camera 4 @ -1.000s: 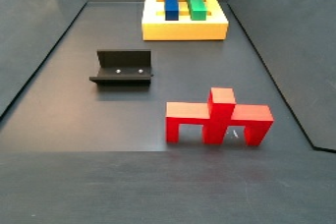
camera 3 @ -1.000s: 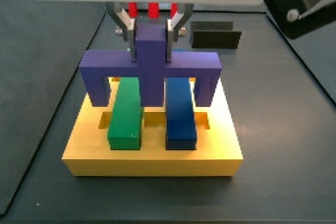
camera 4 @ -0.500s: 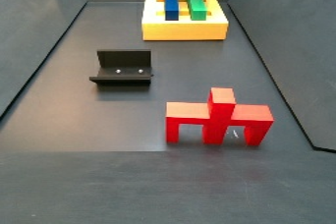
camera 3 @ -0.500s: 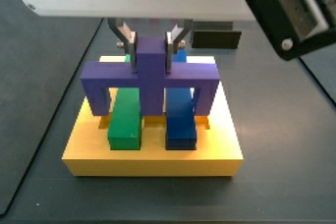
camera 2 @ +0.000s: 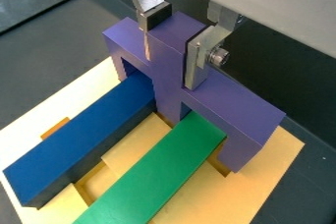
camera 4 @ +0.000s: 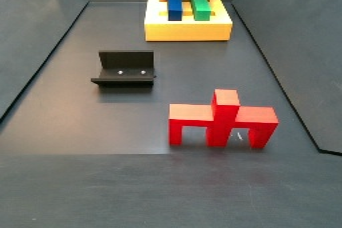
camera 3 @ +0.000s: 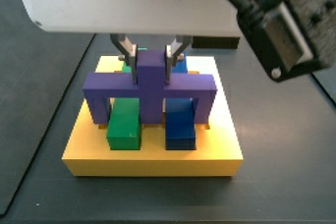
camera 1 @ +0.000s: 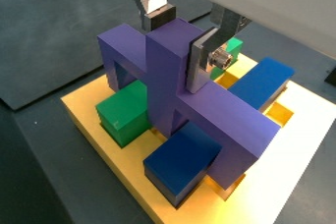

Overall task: Pick up the purple object. Move up. Place the purple object on the fixture. Regrasp the purple object. Move to above the board. Insert the purple object.
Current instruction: Insert the purple object.

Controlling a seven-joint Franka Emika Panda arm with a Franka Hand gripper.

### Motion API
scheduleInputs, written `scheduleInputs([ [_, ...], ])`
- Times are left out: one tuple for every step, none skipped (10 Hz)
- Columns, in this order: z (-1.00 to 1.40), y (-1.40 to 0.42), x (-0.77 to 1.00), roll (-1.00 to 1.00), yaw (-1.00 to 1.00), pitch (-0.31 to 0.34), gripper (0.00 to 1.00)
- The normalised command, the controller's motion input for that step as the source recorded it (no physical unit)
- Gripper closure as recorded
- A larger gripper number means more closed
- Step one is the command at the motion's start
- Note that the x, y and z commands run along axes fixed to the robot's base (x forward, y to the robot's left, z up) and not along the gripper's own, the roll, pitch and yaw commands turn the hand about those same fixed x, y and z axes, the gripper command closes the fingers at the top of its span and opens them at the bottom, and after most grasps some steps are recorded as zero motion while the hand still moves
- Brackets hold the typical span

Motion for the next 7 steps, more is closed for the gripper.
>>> scheduleInputs([
  [-0.22, -0.05, 0.00, -0.07, 0.02, -0.020, 1.00],
  [-0.19, -0.06, 0.00, -0.09, 0.02, -0.019, 1.00],
  [-0.18, -0.05, 0.00, -0.09, 0.01, -0.014, 1.00],
  [-0.17, -0.02, 0.00, -0.10, 0.01, -0.020, 1.00],
  [-0.19, 0.00, 0.00, -0.07, 0.01, -0.003, 1.00],
  [-0.14, 0.00, 0.05, 0.00, 0.00, 0.000, 1.00],
  [-0.04, 0.04, 0.09, 0.00, 0.00, 0.024, 1.00],
])
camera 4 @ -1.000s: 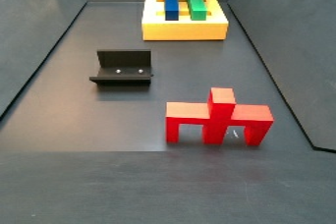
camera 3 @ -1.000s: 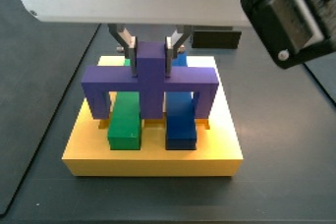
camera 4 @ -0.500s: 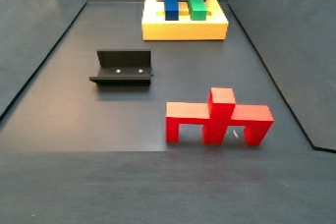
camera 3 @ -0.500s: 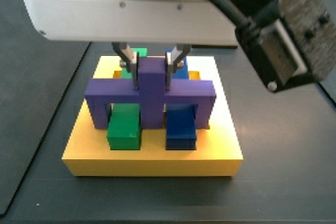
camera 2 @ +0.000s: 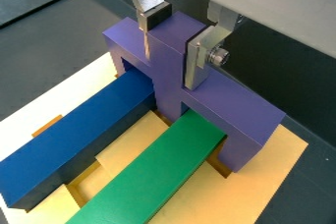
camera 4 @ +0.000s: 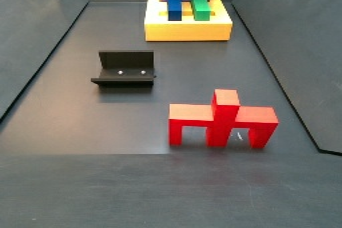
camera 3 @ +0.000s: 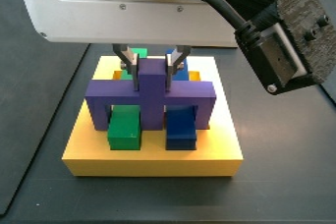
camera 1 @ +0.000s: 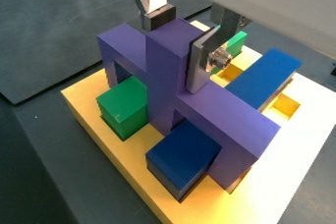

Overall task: Pick up the purple object. Move up. Place the purple object on the fixture. Regrasp the purple object. Move to above the board. Insert the purple object.
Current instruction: Insert the purple object.

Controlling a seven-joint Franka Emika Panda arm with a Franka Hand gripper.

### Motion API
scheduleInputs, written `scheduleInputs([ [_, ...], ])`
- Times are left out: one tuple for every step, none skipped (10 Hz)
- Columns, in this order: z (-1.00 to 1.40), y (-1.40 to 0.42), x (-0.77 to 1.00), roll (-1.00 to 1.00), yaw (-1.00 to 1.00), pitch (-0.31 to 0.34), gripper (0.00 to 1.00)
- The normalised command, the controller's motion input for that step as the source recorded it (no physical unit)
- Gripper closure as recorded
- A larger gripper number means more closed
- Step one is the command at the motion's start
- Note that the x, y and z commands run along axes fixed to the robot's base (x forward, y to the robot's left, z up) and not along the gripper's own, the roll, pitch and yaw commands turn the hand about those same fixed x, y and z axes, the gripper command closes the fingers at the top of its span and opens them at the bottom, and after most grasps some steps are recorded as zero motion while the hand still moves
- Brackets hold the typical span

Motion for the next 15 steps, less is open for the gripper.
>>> scheduleInputs([
  [-0.04, 0.05, 0.10, 0.00, 0.00, 0.017, 1.00],
  [-0.02, 0.03, 0.11, 0.00, 0.00, 0.023, 1.00],
  [-0.01, 0.00, 0.10, 0.00, 0.00, 0.030, 1.00],
  [0.00, 0.00, 0.07, 0.00, 0.00, 0.020, 1.00],
  [-0.25, 0.00, 0.00, -0.09, 0.00, -0.014, 1.00],
  [-0.49, 0.00, 0.00, -0.16, 0.00, -0.044, 1.00],
  [-0.64, 0.00, 0.07, -0.16, -0.04, -0.039, 1.00],
  [-0.50, 0.00, 0.09, -0.11, -0.10, -0.007, 1.00],
  [-0.25, 0.00, 0.22, 0.00, -0.14, 0.000, 1.00],
  [-0.12, -0.07, 0.34, 0.04, -0.19, 0.074, 1.00],
  [-0.19, -0.08, 0.31, 0.07, -0.25, 0.097, 1.00],
  [-0.26, 0.00, 0.06, 0.00, -0.13, 0.034, 1.00],
  [-0.28, 0.00, 0.00, 0.00, 0.00, 0.000, 1.00],
  [-0.43, 0.00, -0.08, -0.01, 0.00, -0.014, 1.00],
  [-0.62, 0.00, -0.15, -0.02, 0.00, -0.080, 1.00],
])
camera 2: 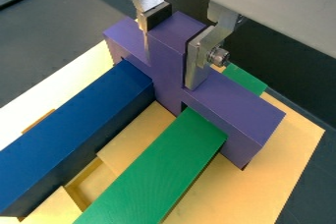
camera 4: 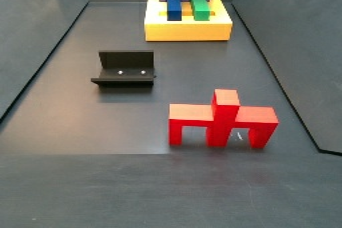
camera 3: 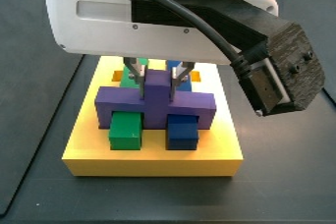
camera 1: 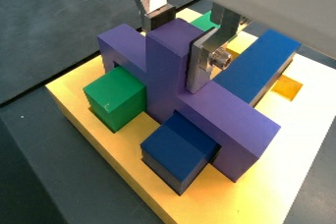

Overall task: Pick up the purple object. Move up. Place the purple object on the fixture. Regrasp the purple object. Move to above the board. Insert the purple object.
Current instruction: Insert the purple object.

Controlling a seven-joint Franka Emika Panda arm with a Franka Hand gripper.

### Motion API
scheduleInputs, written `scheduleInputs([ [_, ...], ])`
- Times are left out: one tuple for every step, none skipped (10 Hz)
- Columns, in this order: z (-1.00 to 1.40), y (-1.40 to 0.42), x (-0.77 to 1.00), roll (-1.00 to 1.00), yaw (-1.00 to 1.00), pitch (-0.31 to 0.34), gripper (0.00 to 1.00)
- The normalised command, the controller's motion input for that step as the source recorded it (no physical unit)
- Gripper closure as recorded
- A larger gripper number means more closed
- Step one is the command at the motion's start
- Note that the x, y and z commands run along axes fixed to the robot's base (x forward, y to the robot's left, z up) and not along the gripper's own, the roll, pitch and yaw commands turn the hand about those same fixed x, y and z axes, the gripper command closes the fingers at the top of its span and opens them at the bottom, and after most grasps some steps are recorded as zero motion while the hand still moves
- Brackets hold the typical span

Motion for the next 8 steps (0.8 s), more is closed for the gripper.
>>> scheduleInputs([
  [-0.81, -0.03, -0.27, -0.04, 0.07, -0.174, 1.00],
  [-0.73, -0.03, -0.27, -0.06, 0.12, -0.206, 1.00],
  [-0.71, 0.00, -0.32, -0.05, 0.14, -0.224, 1.00],
  [-0.77, 0.00, -0.13, -0.05, 0.00, -0.100, 1.00],
  [-0.41, 0.00, -0.01, -0.05, 0.00, -0.006, 1.00],
  [-0.31, 0.00, -0.06, -0.06, 0.01, -0.026, 1.00],
  [0.00, 0.00, 0.00, 0.00, 0.01, -0.027, 1.00],
  [0.00, 0.00, 0.00, 0.00, 0.00, 0.000, 1.00],
])
